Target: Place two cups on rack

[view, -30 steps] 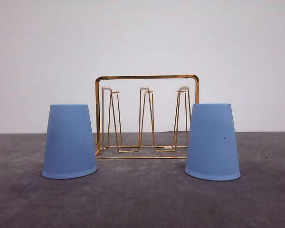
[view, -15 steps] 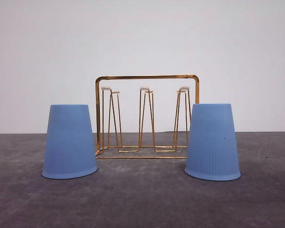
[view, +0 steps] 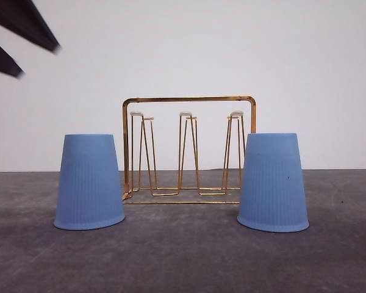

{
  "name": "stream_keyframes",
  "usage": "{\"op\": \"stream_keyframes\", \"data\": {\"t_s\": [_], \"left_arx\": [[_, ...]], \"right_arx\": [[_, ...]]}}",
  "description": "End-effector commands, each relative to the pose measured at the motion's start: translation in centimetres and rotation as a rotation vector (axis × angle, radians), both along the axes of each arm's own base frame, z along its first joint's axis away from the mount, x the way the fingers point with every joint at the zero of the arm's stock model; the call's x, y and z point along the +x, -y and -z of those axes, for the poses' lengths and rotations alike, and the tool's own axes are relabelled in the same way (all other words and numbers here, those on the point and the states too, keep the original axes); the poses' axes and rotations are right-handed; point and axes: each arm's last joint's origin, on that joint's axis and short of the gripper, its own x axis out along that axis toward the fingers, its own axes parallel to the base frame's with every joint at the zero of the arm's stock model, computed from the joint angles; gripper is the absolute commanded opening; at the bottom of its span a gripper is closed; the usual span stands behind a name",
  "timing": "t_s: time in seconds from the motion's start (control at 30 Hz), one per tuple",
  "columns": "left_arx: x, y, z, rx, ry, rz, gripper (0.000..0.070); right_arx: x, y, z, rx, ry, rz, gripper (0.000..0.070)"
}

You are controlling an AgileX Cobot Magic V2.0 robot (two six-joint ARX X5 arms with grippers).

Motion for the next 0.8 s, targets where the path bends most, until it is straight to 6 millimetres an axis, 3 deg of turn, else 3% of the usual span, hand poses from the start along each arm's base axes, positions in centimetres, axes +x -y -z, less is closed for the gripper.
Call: {"op": "stream_keyframes", "data": {"t_s": [0.0,0.33,0.6,0.77], "left_arx": [[1.1,0.6,-0.3,-0.02,0.023,0.0,0.0558],[7.4,3.5,3.4,-0.025,0.043,-0.005,0.0561],[9.5,4.5,7.5,0.042,-0.097,-0.007,0.0558],[9.8,4.7,8.7,0.062,-0.139,-0.005,0.0534]], "right_arx": [[0.0,0.0,-0.5,0.002,0.022,-0.006,0.0457],[0.0,0.0,-0.5,0.002,0.022,-0.006,0.0457],[0.0,0.0,-0.5,0.002,0.022,-0.006,0.0457],[0.0,0.0,-0.6,0.018,0.024,0.0,0.0457]]}}
